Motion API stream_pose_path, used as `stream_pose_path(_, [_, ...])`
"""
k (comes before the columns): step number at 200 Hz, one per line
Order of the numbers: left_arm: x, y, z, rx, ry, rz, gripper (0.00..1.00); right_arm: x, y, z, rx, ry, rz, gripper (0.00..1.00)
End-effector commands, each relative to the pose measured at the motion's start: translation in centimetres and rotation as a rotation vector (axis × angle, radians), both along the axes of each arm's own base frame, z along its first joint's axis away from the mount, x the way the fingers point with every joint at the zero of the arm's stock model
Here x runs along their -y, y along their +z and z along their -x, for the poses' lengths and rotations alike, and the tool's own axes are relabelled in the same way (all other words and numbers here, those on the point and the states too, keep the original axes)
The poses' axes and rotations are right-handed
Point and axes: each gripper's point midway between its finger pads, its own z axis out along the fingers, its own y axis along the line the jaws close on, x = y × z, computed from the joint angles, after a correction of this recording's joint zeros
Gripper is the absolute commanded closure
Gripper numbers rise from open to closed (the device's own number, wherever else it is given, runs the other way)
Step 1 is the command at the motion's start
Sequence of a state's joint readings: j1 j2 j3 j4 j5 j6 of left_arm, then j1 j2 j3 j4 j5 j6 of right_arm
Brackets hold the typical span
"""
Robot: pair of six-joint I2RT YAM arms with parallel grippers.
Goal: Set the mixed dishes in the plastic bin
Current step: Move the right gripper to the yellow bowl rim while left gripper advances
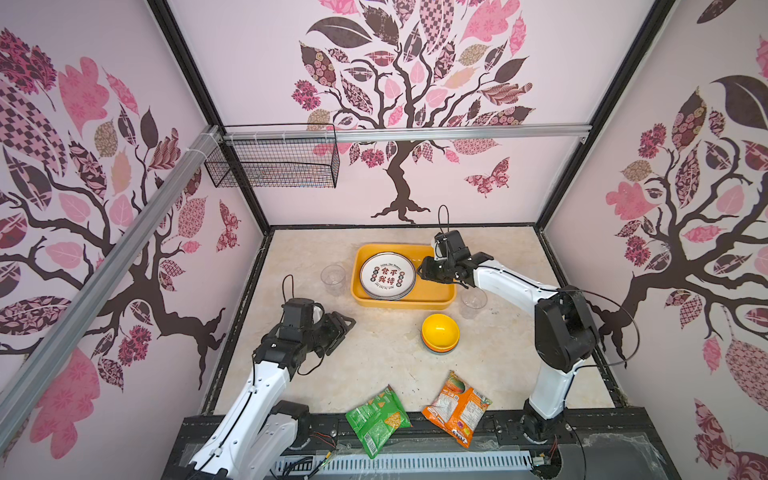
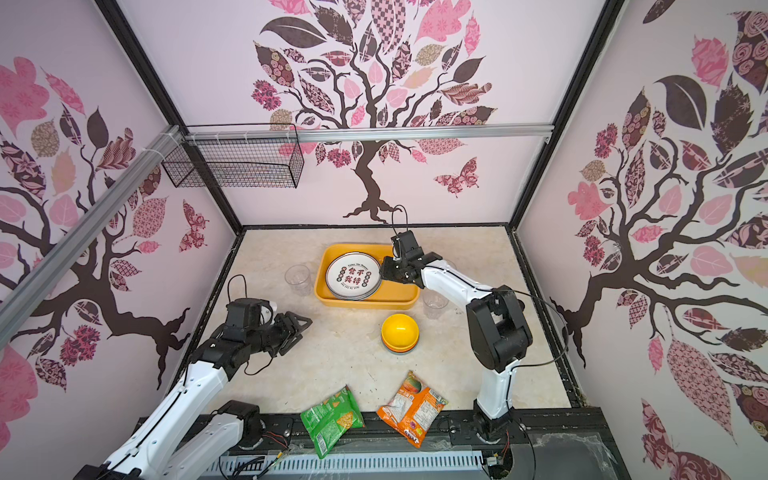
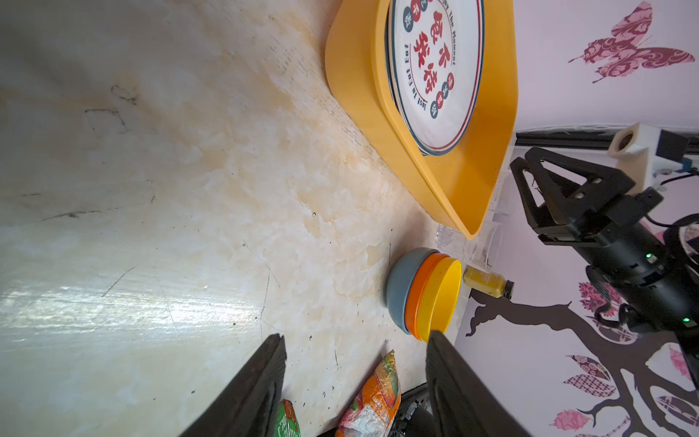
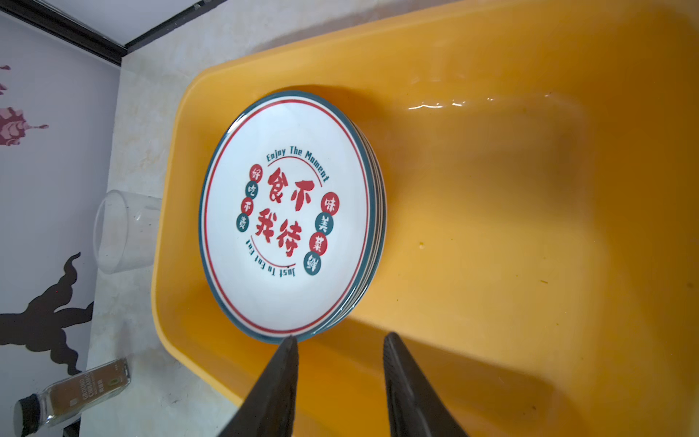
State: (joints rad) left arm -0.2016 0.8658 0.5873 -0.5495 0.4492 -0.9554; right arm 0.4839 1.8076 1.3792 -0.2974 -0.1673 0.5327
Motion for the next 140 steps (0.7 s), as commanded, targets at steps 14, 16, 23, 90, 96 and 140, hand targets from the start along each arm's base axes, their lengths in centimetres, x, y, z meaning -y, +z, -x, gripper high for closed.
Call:
stream_pose_path(14, [1.0,2.3,-1.0,0.062,-0.096,-0.009,0.38,1.6,2.2,3.0,0.02,0.034,0.032,0.57])
stream_pose_path(16, [1.1,2.3,-1.0,0.062,-0.101,-0.012,0.38,1.7,2.2,3.2,0.019,0.036,0.034,0.57])
stream_pose_path(23, [1.2,2.5,-1.1,0.063,-0.115,-0.017,0.38,2.0,2.3,3.8,0.015,0.037,0.039,0.56])
stream_pose_path(90, [5.0,3.2,-1.6,0.066,-0.319,-0.103,0.38,6.1,2.2,9.1,-0.076,-0.005,0.138,0.55])
stream_pose_path(96, [5.3,3.4,-1.6,0.07,-0.332,-0.106,0.38,6.6,1.9,9.6,-0.091,-0.015,0.156,0.55])
stream_pose_path(140, [6.9,3.5,-1.7,0.078,-0.415,-0.156,0.38,9.5,-0.1,12.9,-0.183,-0.051,0.251,0.56])
